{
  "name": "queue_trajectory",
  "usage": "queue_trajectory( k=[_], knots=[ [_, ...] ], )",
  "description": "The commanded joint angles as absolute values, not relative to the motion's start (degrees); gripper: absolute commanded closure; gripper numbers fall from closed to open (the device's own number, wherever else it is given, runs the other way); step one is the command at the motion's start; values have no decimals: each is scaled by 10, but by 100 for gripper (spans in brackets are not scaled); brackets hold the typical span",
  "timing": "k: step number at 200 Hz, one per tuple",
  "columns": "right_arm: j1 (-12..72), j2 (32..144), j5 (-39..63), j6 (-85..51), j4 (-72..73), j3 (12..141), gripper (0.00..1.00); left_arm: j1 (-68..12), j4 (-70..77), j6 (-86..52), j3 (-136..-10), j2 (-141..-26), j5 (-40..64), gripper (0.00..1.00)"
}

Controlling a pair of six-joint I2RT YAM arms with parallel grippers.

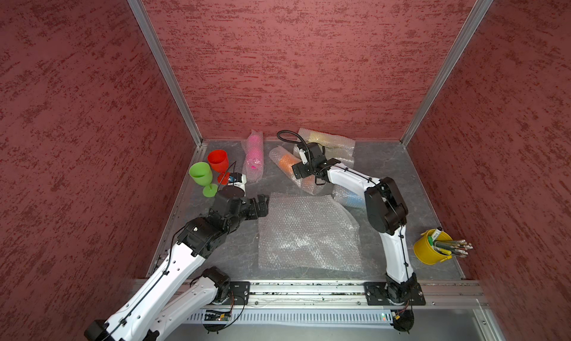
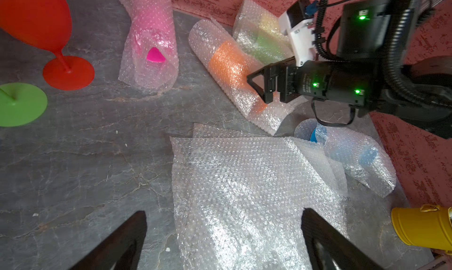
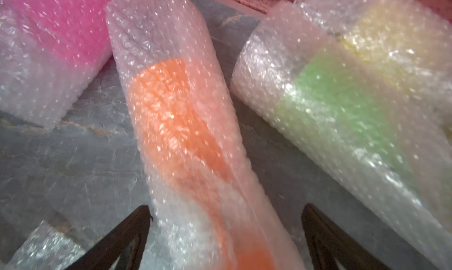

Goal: Unpack wine glasses from bubble wrap
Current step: Pick up the bubble wrap from the center of the board, then place the bubble wrap at the center of the board.

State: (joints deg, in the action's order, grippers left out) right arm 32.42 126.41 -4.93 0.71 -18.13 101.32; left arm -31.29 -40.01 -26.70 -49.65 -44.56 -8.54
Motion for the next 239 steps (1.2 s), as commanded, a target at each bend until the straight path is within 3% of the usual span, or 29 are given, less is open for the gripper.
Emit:
queue_trajectory(
  k=[1, 24, 49, 79, 114, 155, 239],
  knots=[
    [328, 1302, -32, 49, -213, 1095, 1, -315, -389, -259, -491, -437, -123, 0],
    [329, 1367, 5, 65, -275, 1173, 1, -315, -390, -261, -492, -436, -133, 0],
    [336, 1418, -7, 62, -308, 1225, 11, -315, -390, -263, -490, -434, -138, 0],
    [337, 1434, -10, 39, -286, 1230, 16, -315, -388, -264, -489, -439, -136, 0],
    [337, 1434, -9, 46, -288, 1254, 34, -315, -385, -262, -488, -441, -131, 0],
    [337, 1420, -1, 49, -316, 1312, 37, -309, -386, -259, -488, -437, -137, 0],
    [337, 1266, 19, 13, -340, 1285, 42, -299, -385, -258, -488, -430, -137, 0]
  ],
)
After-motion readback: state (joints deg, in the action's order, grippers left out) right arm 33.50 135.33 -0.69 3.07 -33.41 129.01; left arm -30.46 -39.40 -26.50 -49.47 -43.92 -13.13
